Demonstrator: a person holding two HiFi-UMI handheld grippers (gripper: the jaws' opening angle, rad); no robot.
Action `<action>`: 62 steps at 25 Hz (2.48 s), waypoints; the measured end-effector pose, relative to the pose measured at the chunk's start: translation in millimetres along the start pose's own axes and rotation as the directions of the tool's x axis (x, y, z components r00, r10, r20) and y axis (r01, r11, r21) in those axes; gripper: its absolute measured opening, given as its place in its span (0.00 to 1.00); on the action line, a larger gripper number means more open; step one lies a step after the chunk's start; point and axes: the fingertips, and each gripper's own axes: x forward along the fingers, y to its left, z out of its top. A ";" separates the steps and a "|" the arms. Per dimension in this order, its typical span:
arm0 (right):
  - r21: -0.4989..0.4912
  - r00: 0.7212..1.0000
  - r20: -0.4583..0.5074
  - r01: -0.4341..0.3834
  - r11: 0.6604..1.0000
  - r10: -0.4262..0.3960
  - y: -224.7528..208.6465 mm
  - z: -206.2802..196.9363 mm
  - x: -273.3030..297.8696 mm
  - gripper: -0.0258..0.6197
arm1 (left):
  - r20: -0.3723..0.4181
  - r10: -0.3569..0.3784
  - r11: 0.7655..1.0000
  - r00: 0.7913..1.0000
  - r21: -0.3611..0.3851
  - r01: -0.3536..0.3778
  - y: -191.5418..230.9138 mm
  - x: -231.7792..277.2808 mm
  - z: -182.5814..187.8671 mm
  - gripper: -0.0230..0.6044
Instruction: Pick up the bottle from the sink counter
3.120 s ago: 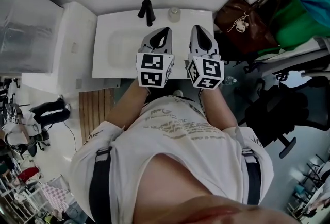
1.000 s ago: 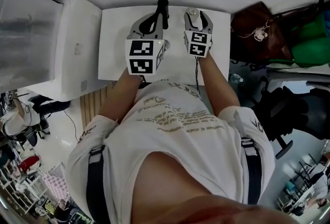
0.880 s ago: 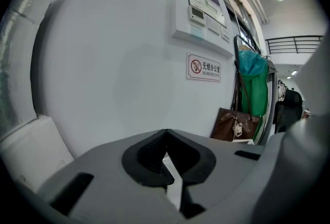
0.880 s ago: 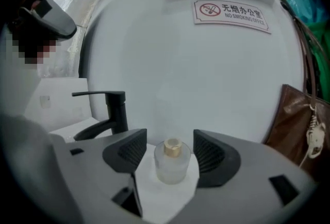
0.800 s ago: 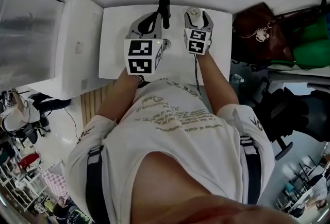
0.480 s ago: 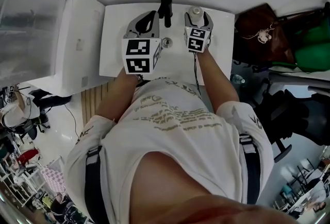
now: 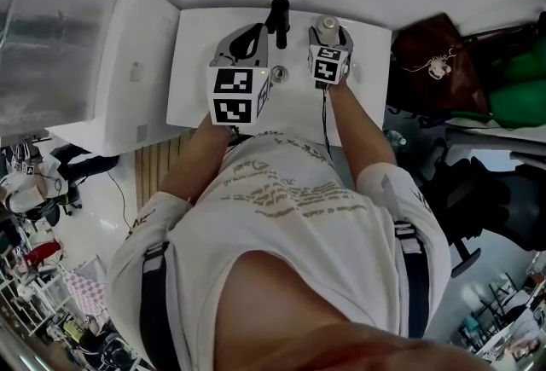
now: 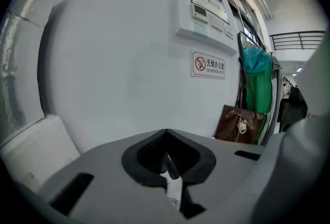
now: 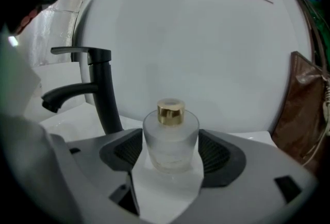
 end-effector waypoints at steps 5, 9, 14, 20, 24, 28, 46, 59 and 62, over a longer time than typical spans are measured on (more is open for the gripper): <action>-0.032 1.000 0.008 0.005 0.999 -0.004 0.7 4.7 3.7 0.52 | -0.012 0.010 1.000 1.000 -0.005 -0.010 4.2 -4.4 -5.3 0.07; -0.021 1.000 -0.008 -0.006 1.000 0.006 0.4 0.3 11.0 0.51 | -0.018 0.022 1.000 1.000 -0.008 -0.022 9.2 -8.3 -8.7 0.07; 0.038 1.000 -0.014 -0.016 0.999 0.016 -1.1 -4.2 20.4 0.51 | -0.023 0.023 1.000 0.999 -0.010 -0.023 14.4 -11.2 -12.5 0.07; 0.015 0.999 -0.043 -0.009 1.000 0.010 -1.9 -5.7 20.7 0.51 | -0.023 0.027 1.000 0.999 -0.017 -0.027 19.1 -13.4 -14.6 0.07; -0.029 0.997 -0.070 -0.033 0.999 0.031 -1.0 -5.8 20.6 0.52 | -0.024 0.028 0.999 0.999 -0.021 -0.028 22.3 -14.3 -16.0 0.07; -0.065 0.994 -0.094 -0.053 0.997 0.047 1.1 -7.0 16.9 0.52 | -0.022 0.023 0.999 0.999 -0.023 -0.023 22.1 -14.8 -16.6 0.07; 0.005 1.000 0.012 -0.007 1.000 0.006 -12.9 40.5 -39.1 0.52 | -0.005 -0.061 0.998 0.998 -0.032 0.061 -6.7 0.1 -12.7 0.07; 0.016 0.979 0.205 0.016 1.000 -0.019 -6.4 118.6 -119.4 0.52 | 0.029 -0.131 0.990 0.991 -0.054 0.132 -28.7 14.2 -7.3 0.07; 0.007 0.971 0.234 0.043 0.999 -0.043 -5.1 132.1 -140.6 0.52 | 0.043 -0.150 0.987 0.988 -0.055 0.152 -33.7 16.8 -3.6 0.07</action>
